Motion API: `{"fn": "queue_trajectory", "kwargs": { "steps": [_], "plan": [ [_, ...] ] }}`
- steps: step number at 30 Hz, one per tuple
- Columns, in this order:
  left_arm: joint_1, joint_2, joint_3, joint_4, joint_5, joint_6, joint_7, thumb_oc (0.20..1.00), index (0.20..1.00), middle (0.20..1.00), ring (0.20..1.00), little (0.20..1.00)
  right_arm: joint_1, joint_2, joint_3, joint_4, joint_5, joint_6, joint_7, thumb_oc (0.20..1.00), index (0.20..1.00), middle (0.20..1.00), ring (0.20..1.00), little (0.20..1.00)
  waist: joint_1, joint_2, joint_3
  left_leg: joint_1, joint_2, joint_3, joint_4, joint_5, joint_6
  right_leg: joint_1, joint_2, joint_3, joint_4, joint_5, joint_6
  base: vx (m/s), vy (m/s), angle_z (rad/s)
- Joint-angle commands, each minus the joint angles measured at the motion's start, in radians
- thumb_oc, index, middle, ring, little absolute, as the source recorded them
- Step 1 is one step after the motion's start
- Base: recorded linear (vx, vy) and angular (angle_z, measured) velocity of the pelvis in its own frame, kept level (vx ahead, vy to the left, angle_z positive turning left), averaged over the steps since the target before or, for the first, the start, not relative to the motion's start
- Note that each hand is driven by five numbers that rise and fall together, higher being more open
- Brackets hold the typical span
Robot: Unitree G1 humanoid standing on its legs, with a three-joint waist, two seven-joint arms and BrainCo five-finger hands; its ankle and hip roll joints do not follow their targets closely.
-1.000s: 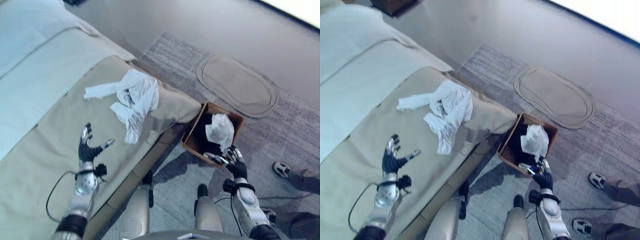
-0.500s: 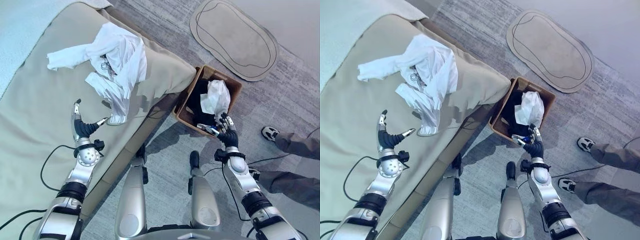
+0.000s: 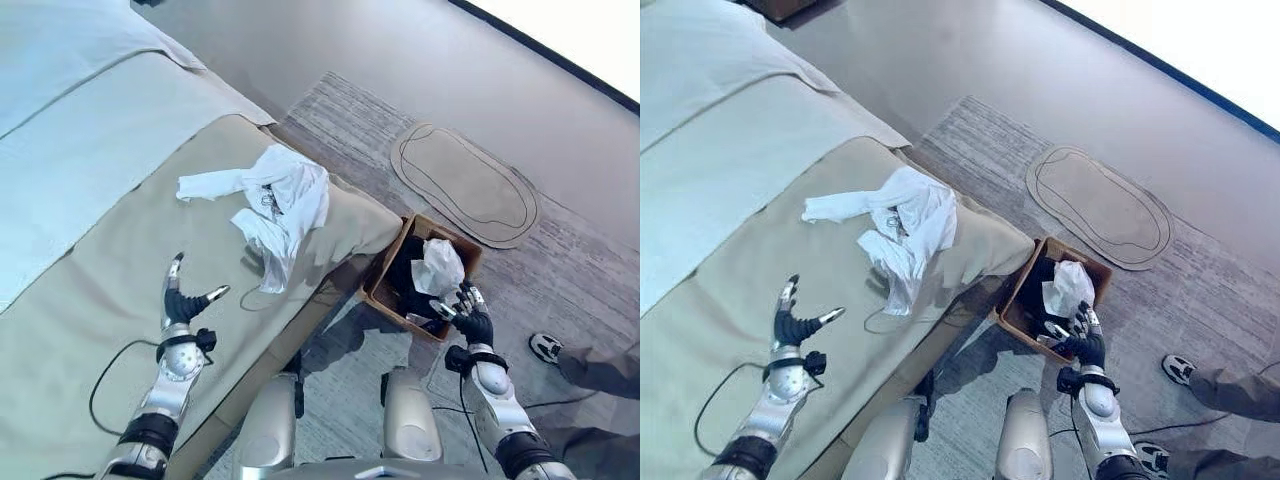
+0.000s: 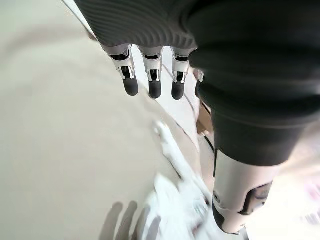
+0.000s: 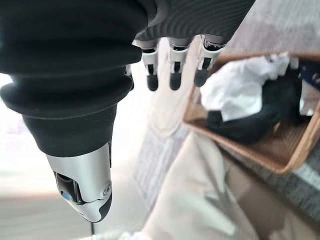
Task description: Pick up clothes into the bucket
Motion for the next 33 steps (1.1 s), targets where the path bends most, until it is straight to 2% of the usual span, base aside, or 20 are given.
{"fn": "queue_trajectory", "kwargs": {
  "steps": [1,3,5,9,14,15,17,18,19,20,21,23,25,28,30,33],
  "plan": [
    [-0.006,0.017,0.009,-0.063,-0.039,-0.065,-0.006,1.0,1.0,1.0,1.0,1.0,-0.017,-0.029,-0.021,0.011,0.045,-0.05,0.002,1.0,1.0,1.0,1.0,1.0,-0.016,0.005,-0.043,0.034,-0.017,-0.026,-0.051,0.039,-0.069,0.032,0.009,-0.067,-0.27,0.164,0.029,0.16,-0.105,0.25],
    [0.006,0.015,0.014,-0.065,-0.043,-0.07,-0.007,1.0,1.0,1.0,1.0,1.0,-0.027,-0.03,-0.019,0.032,0.041,-0.046,0.003,1.0,1.0,1.0,1.0,1.0,-0.013,-0.001,-0.058,0.063,-0.01,-0.03,-0.071,0.027,-0.083,0.067,0.007,-0.127,-0.399,0.173,0.04,0.16,-0.118,0.34],
    [0.008,0.016,0.017,-0.062,-0.044,-0.068,-0.005,1.0,1.0,1.0,1.0,1.0,-0.036,-0.031,-0.015,0.035,0.038,-0.042,0.002,1.0,1.0,1.0,1.0,1.0,-0.008,-0.004,-0.061,0.071,-0.005,-0.024,-0.079,0.025,-0.088,0.078,0.004,-0.157,-0.43,0.182,0.042,0.09,-0.106,0.34],
    [0.005,-0.008,0.009,0.002,-0.068,-0.056,-0.015,1.0,1.0,1.0,1.0,1.0,-0.04,-0.041,0.002,0.033,0.023,-0.034,0.002,1.0,1.0,1.0,1.0,1.0,-0.004,-0.019,-0.092,0.062,0.019,-0.015,-0.076,0.021,-0.113,0.136,0.031,-0.147,-0.533,0.194,0.03,0.09,-0.162,0.11],
    [0.009,-0.025,-0.024,0.026,-0.056,-0.043,-0.046,1.0,1.0,1.0,1.0,1.0,-0.006,-0.053,-0.011,0.02,-0.001,-0.031,0.0,1.0,1.0,1.0,1.0,1.0,-0.013,-0.009,-0.098,0.062,0.041,-0.036,-0.059,0.023,-0.131,0.153,0.047,-0.158,-0.508,0.163,0.012,0.05,-0.138,-0.08],
    [0.003,-0.024,-0.033,0.041,-0.042,-0.036,-0.048,1.0,1.0,1.0,1.0,1.0,0.005,-0.055,-0.01,0.016,0.005,-0.033,0.008,1.0,1.0,1.0,1.0,1.0,-0.019,-0.011,-0.097,0.053,0.046,-0.034,-0.029,0.01,-0.14,0.154,0.049,-0.158,-0.503,0.153,0.008,0.04,-0.156,0.19],
    [-0.019,-0.02,-0.051,0.072,-0.025,-0.026,-0.052,1.0,1.0,1.0,1.0,1.0,0.024,-0.058,0.001,0.003,0.009,-0.033,0.027,1.0,1.0,1.0,1.0,1.0,-0.033,-0.018,-0.088,-0.006,0.065,-0.01,0.12,-0.008,-0.163,0.164,0.043,-0.172,-0.489,0.124,-0.011,-0.01,-0.111,0.2],
    [-0.049,-0.018,-0.07,0.098,-0.025,-0.024,-0.05,1.0,1.0,1.0,1.0,1.0,0.028,-0.065,0.004,0.003,0.009,-0.034,0.026,1.0,1.0,1.0,1.0,1.0,-0.043,-0.014,-0.075,-0.043,0.093,0.008,0.138,0.019,-0.173,0.165,0.039,-0.185,-0.48,0.109,-0.015,-0.07,0.034,0.19],
    [-0.089,-0.014,-0.092,0.127,-0.01,-0.016,-0.042,1.0,1.0,1.0,1.0,1.0,0.015,-0.076,0.01,0.002,0.008,-0.035,0.013,1.0,1.0,1.0,1.0,1.0,-0.047,0.002,-0.063,-0.078,0.119,0.005,0.055,0.084,-0.18,0.157,0.046,-0.188,-0.473,0.098,-0.008,-0.07,0.156,0.44],
    [-0.131,-0.004,-0.115,0.144,0.039,-0.002,-0.029,1.0,1.0,1.0,1.0,1.0,0.011,-0.088,0.016,-0.019,0.008,-0.041,0.017,1.0,1.0,1.0,1.0,1.0,-0.052,0.01,-0.051,-0.094,0.108,0.001,0.015,0.085,-0.169,0.124,0.035,-0.178,-0.431,0.096,-0.002,-0.07,0.194,0.56],
    [-0.158,0.012,-0.129,0.143,0.069,0.009,-0.016,1.0,1.0,1.0,1.0,1.0,0.016,-0.087,0.016,-0.041,0.008,-0.043,0.021,1.0,1.0,1.0,1.0,1.0,-0.071,0.011,-0.044,-0.104,0.112,0.023,0.013,0.08,-0.163,0.09,0.027,-0.173,-0.406,0.099,0.0,-0.03,0.12,0.45],
    [-0.182,0.028,-0.144,0.159,0.095,0.01,-0.004,1.0,1.0,1.0,1.0,1.0,0.0,-0.091,0.027,-0.057,0.001,-0.044,0.014,1.0,1.0,1.0,1.0,1.0,-0.078,0.015,-0.028,-0.116,0.099,0.025,0.005,0.081,-0.156,0.046,0.023,-0.156,-0.387,0.105,0.004,-0.11,0.14,-0.02],
    [-0.228,0.05,-0.162,0.169,0.145,0.015,0.017,1.0,1.0,1.0,1.0,1.0,-0.03,-0.086,0.032,-0.06,0.004,-0.05,0.004,1.0,1.0,1.0,1.0,1.0,-0.081,0.008,-0.014,-0.148,0.092,0.06,0.007,0.081,-0.144,-0.028,0.016,-0.123,-0.371,0.122,0.007,-0.12,0.195,-0.23],
    [-0.275,0.092,-0.177,0.187,0.223,0.039,0.036,1.0,1.0,1.0,1.0,1.0,-0.055,-0.088,0.046,-0.068,-0.004,-0.051,0.003,1.0,1.0,1.0,1.0,1.0,-0.081,-0.01,0.016,-0.17,0.095,0.097,0.018,0.075,-0.139,-0.058,0.007,-0.1,-0.389,0.147,0.015,-0.04,0.114,-0.57],
    [-0.337,0.132,-0.187,0.225,0.275,0.062,0.068,1.0,1.0,1.0,1.0,1.0,-0.065,-0.093,0.055,-0.076,-0.009,-0.054,0.005,1.0,1.0,1.0,1.0,1.0,-0.09,-0.02,0.043,-0.203,0.092,0.11,0.036,0.07,-0.136,-0.089,0.001,-0.093,-0.393,0.155,0.02,-0.04,0.06,-0.2],
    [-0.39,0.148,-0.191,0.269,0.277,0.084,0.091,1.0,1.0,1.0,1.0,1.0,-0.069,-0.095,0.057,-0.078,0.0,-0.06,0.002,1.0,1.0,1.0,1.0,1.0,-0.099,-0.025,0.061,-0.23,0.09,0.113,0.055,0.067,-0.136,-0.112,-0.003,-0.093,-0.386,0.156,0.022,-0.04,0.023,-0.15]
  ]
}}
